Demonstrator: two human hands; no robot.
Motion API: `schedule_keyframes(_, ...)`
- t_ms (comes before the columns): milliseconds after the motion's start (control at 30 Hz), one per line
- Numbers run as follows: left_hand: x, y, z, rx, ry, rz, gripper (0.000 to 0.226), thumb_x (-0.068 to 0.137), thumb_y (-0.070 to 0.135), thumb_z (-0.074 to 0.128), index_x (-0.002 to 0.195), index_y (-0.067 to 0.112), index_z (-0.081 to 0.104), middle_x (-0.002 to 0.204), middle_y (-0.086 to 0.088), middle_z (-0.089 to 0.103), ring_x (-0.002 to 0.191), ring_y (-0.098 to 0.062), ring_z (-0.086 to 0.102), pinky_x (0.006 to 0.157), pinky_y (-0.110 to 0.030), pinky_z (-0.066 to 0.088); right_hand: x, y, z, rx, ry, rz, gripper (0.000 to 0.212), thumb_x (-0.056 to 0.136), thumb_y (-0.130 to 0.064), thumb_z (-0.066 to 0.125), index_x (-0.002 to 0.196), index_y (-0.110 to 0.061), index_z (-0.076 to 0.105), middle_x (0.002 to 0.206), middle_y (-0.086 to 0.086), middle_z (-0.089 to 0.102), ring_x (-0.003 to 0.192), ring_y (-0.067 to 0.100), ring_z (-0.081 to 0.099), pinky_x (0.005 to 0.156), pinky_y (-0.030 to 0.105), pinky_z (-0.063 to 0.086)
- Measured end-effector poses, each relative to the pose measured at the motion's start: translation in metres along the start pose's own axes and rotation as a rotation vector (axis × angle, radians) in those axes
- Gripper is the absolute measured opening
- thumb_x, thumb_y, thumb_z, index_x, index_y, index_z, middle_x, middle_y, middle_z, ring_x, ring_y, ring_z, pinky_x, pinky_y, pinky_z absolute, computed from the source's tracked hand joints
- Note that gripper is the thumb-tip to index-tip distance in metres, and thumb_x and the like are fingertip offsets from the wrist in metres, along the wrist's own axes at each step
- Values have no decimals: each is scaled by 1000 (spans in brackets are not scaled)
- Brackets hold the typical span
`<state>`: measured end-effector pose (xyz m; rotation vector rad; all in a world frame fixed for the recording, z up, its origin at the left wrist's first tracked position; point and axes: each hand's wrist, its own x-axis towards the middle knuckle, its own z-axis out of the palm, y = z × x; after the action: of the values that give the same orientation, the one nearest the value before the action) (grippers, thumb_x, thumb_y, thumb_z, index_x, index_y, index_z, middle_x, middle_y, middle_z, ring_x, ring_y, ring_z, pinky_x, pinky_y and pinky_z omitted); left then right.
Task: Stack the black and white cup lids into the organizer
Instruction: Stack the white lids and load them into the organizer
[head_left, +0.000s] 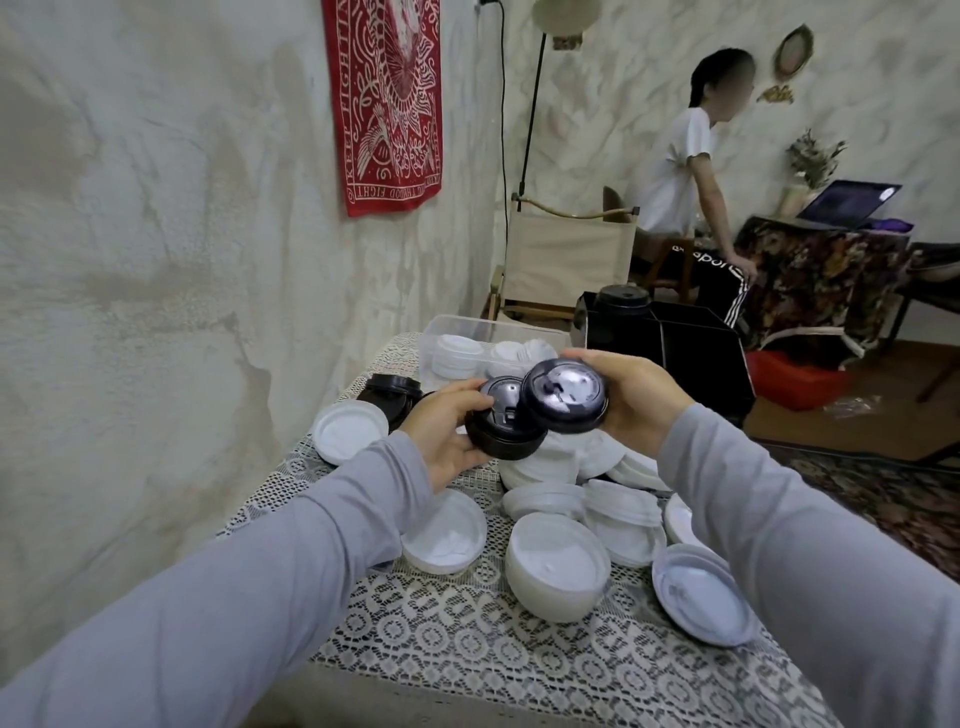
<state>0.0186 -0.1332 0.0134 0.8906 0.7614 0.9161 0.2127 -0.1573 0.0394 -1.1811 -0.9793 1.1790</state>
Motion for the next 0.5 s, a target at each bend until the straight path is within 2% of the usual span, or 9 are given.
schedule_keyframes(67, -2, -1, 3, 27, -27, -11, 37, 90, 3, 50, 124, 14, 57, 100, -8, 60, 83, -24, 61, 82, -41, 52, 0, 1, 6, -109, -35, 21, 18, 91, -12, 55, 98, -6, 70, 105, 16, 68, 93, 26, 63, 92, 39, 47)
schedule_keyframes(200, -8, -1, 9, 70, -101, -43, 31, 94, 9, 48, 121, 17, 59, 94, -5, 61, 78, -21, 61, 74, -37, 52, 2, -4, 19, -198, -49, -9, 18, 93, -7, 52, 87, -6, 69, 89, 11, 68, 84, 21, 62, 88, 34, 48)
schedule_keyframes(267, -8, -2, 9, 63, -106, -44, 30, 95, 13, 48, 122, 17, 60, 95, -5, 61, 78, -21, 61, 75, -38, 52, 5, -4, 21, -230, -48, -21, 19, 94, -8, 51, 85, -8, 68, 87, 9, 68, 83, 20, 62, 88, 36, 48)
schedule_keyframes(400, -8, -2, 8, 57, -95, -64, 32, 93, 24, 54, 122, 12, 60, 96, -7, 58, 82, -24, 61, 76, -40, 55, 9, 0, 26, -327, -42, -49, 24, 97, -10, 47, 84, -13, 67, 90, 9, 67, 85, 20, 60, 93, 41, 47)
schedule_keyframes(500, -8, -2, 7, 61, -112, -73, 28, 92, 28, 57, 115, 12, 63, 95, -6, 61, 84, -24, 64, 73, -39, 57, 10, 1, 31, -472, 0, -124, 27, 98, -13, 46, 83, -20, 67, 102, 11, 64, 92, 26, 60, 91, 43, 48)
